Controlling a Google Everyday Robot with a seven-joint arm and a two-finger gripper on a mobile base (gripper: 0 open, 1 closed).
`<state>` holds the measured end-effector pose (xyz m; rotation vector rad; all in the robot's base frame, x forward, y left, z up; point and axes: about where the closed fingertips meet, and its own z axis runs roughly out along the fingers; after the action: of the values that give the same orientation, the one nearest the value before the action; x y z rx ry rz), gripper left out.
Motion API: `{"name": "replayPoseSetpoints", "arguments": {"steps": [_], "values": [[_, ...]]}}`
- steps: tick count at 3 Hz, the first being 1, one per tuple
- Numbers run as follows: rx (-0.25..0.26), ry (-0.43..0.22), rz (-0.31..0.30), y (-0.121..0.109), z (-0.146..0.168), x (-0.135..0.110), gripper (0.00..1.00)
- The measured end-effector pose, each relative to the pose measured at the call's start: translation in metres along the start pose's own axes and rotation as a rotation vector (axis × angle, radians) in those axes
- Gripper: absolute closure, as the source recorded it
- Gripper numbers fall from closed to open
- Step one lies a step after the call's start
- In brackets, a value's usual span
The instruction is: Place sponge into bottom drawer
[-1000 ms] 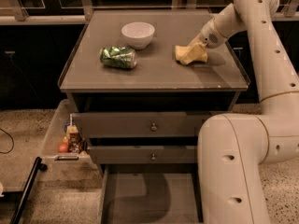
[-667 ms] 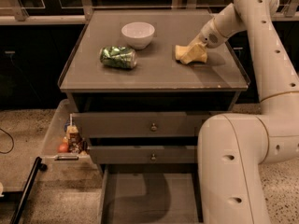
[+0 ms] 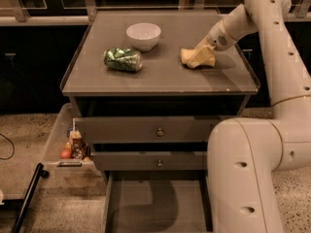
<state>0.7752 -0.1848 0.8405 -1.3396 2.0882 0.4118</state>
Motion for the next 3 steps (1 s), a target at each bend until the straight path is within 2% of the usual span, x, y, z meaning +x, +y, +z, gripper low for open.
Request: {"name": "replayPoseSetpoints", "arguments": {"steps": [1,2,3], "values": [[-0.005,0.028,-0.029,0.008,-0.026,0.014,1.0],[-0.008,0.045,-0.087,0.02,-0.06,0.021,1.0],[0.031,0.046,-0.151,0.034,-0.102,0.028,1.0]]}}
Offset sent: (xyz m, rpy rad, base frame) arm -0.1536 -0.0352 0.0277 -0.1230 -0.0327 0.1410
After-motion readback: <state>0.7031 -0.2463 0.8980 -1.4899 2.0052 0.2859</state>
